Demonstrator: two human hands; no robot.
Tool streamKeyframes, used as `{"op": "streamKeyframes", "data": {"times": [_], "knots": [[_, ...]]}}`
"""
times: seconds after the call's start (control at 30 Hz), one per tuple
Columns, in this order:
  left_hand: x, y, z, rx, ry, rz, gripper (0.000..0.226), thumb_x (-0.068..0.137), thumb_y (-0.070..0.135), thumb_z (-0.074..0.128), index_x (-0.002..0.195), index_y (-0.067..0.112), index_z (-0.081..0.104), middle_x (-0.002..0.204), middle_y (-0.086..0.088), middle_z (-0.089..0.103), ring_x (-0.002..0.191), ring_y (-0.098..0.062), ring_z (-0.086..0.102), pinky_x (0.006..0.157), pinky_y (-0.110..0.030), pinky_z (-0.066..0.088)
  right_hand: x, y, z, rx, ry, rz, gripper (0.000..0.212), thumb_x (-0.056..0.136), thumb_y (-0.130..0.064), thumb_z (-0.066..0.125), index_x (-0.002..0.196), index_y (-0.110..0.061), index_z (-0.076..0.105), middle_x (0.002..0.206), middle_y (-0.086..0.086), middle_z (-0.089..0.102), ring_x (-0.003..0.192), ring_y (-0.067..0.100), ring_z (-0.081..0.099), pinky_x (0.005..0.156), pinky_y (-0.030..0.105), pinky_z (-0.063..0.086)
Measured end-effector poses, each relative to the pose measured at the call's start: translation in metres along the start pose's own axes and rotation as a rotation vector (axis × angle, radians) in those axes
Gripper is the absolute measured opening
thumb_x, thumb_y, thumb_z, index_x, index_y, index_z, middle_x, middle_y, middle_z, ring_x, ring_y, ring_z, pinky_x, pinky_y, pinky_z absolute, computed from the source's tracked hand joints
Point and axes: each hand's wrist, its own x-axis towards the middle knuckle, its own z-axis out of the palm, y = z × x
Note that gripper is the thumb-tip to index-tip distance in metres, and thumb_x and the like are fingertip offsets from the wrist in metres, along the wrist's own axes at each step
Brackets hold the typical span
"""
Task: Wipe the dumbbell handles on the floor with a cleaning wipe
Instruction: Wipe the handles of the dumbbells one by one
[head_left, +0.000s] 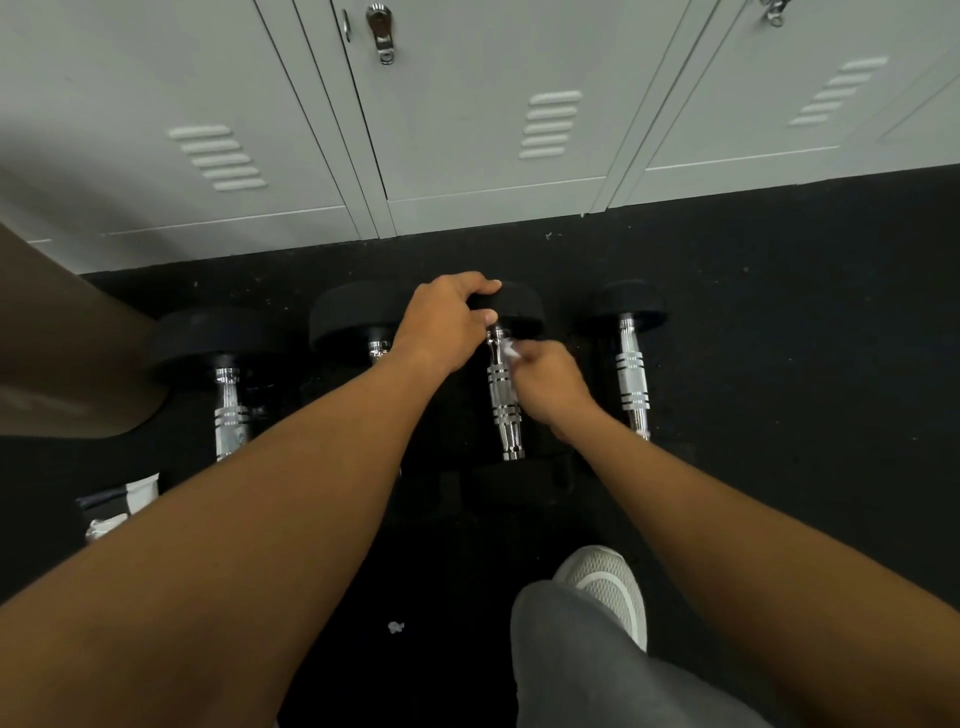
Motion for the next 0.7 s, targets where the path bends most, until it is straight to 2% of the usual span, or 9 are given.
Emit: {"op": "streamKeyframes", "data": {"times": [0.03,0.1,0.17,0.23,0.37,0.47,0.53,0.63,0.7], "knots": [[0.0,0.0,0.0,-0.003,-0.002,-0.002,0.04,0.089,0.015,0.07,0.127,0.028,0.065,0.134,0.0,0.062,0.121,-0.016,0.058,0.092,-0.017,0.035,-0.008,0.001,0.0,-0.106,-0.028,-0.046,0.029,0.098,-0.023,0.048,0.118,-0.019,0.069,0.08,0.003,0.065,0.067,0.019,0.061,0.057,0.025,0.044],[0.0,-0.001,0.001,-0.012,-0.003,-0.005,0.04,0.089,0.015,0.07,0.126,0.028,0.066,0.135,0.0,0.061,0.124,-0.017,0.056,0.095,-0.019,0.036,-0.023,0.005,-0.003,-0.294,-0.067,-0.076,0.031,0.096,-0.021,0.047,0.121,-0.017,0.066,0.091,0.006,0.066,0.074,0.021,0.063,0.061,0.024,0.043],[0.001,-0.002,0.0,-0.009,-0.001,0.0,0.04,0.089,0.015,0.07,0.126,0.028,0.066,0.135,0.0,0.061,0.125,-0.017,0.056,0.097,-0.02,0.035,-0.038,0.008,-0.004,-0.422,-0.127,-0.045,0.024,0.091,-0.015,0.049,0.105,-0.009,0.067,0.099,0.012,0.068,0.082,0.028,0.065,0.064,0.025,0.043],[0.001,-0.002,-0.001,-0.004,0.004,0.005,0.04,0.089,0.015,0.07,0.127,0.027,0.066,0.135,0.0,0.061,0.124,-0.017,0.056,0.098,-0.021,0.036,-0.046,0.01,-0.001,-0.505,-0.191,0.007,0.012,0.089,-0.015,0.051,0.086,-0.006,0.059,0.095,0.012,0.065,0.08,0.031,0.062,0.06,0.024,0.039],[0.0,-0.002,0.0,-0.011,0.005,0.01,0.041,0.088,0.014,0.07,0.127,0.026,0.066,0.135,-0.001,0.061,0.124,-0.018,0.057,0.1,-0.022,0.037,-0.043,0.004,-0.004,-0.51,-0.223,0.044,0.021,0.091,-0.018,0.053,0.072,-0.01,0.05,0.083,0.007,0.056,0.072,0.025,0.054,0.051,0.024,0.034],[0.001,-0.003,0.0,-0.012,0.006,0.005,0.04,0.089,0.014,0.07,0.127,0.026,0.066,0.135,-0.001,0.061,0.123,-0.017,0.057,0.098,-0.02,0.037,-0.039,0.001,-0.01,-0.409,-0.221,0.099,0.028,0.085,-0.011,0.053,0.058,-0.013,0.044,0.063,0.003,0.049,0.056,0.019,0.047,0.047,0.024,0.029],[0.002,-0.004,0.0,-0.019,0.004,0.005,0.04,0.088,0.015,0.071,0.127,0.027,0.066,0.136,0.0,0.061,0.124,-0.017,0.057,0.1,-0.021,0.037,-0.038,0.002,-0.015,-0.239,-0.209,0.147,0.022,0.079,-0.003,0.051,0.058,-0.009,0.05,0.061,0.01,0.055,0.056,0.023,0.053,0.053,0.025,0.037],[0.003,-0.005,0.0,-0.029,0.001,0.0,0.04,0.088,0.015,0.072,0.126,0.027,0.067,0.136,0.0,0.061,0.125,-0.016,0.056,0.101,-0.02,0.035,-0.028,0.004,-0.03,0.236,-0.167,0.299,0.017,0.082,0.004,0.047,0.085,-0.001,0.063,0.084,0.021,0.068,0.077,0.034,0.071,0.066,0.036,0.054],[0.003,-0.005,-0.001,-0.035,-0.003,0.002,0.04,0.088,0.015,0.072,0.126,0.027,0.067,0.136,0.0,0.061,0.125,-0.016,0.056,0.1,-0.019,0.035,-0.015,0.009,-0.04,0.367,-0.047,0.314,0.016,0.089,0.0,0.048,0.093,0.0,0.063,0.093,0.02,0.07,0.085,0.033,0.072,0.075,0.041,0.059]]}}
